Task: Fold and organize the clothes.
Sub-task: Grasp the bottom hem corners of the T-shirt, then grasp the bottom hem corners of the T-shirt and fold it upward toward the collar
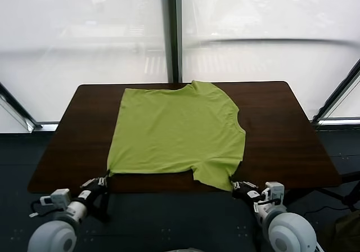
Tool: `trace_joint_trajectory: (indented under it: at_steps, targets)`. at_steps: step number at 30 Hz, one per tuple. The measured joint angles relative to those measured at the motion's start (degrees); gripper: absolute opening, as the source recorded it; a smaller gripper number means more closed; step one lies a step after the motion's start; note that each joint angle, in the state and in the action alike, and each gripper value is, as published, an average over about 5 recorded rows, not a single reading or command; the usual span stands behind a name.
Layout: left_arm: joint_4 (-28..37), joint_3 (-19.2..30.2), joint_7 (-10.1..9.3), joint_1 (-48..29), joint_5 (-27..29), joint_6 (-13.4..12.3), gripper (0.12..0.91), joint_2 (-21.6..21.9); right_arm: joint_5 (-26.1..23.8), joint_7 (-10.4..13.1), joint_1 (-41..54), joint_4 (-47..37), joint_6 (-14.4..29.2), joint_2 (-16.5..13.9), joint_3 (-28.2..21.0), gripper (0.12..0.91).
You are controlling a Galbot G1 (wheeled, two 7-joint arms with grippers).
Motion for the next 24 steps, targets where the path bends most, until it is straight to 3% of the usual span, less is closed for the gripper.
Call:
trace_joint_trajectory:
  at_steps: [8,13,19,24]
  targets:
    - [-2.3,-3.35,-0.37,0.39,-4.47,1.16,0.153,0.16,0.1,0.33,-0.45,2.68,1.13,-0.47,2.53,0.138]
    - [-2.72,-4.34,-2.68,-3.23,-8.05,4.36,0.153,0.82,1.23,-0.16,3.61,1.7,0.86,-1.99,3.37,0.138]
    - [-0.99,-2.28,-4.96,-11.67,-9.31,6.38,0.153,2.07,1.32,-1.83,10.92,-2.5,2.25,-3.44,1.87,0.138]
    - [2.14,1.16,-4.81,-18.38,-8.47,6.33,0.153,2.93,1.28,-2.04,18.05,-8.23,2.52,-2.83,-0.82,0.138]
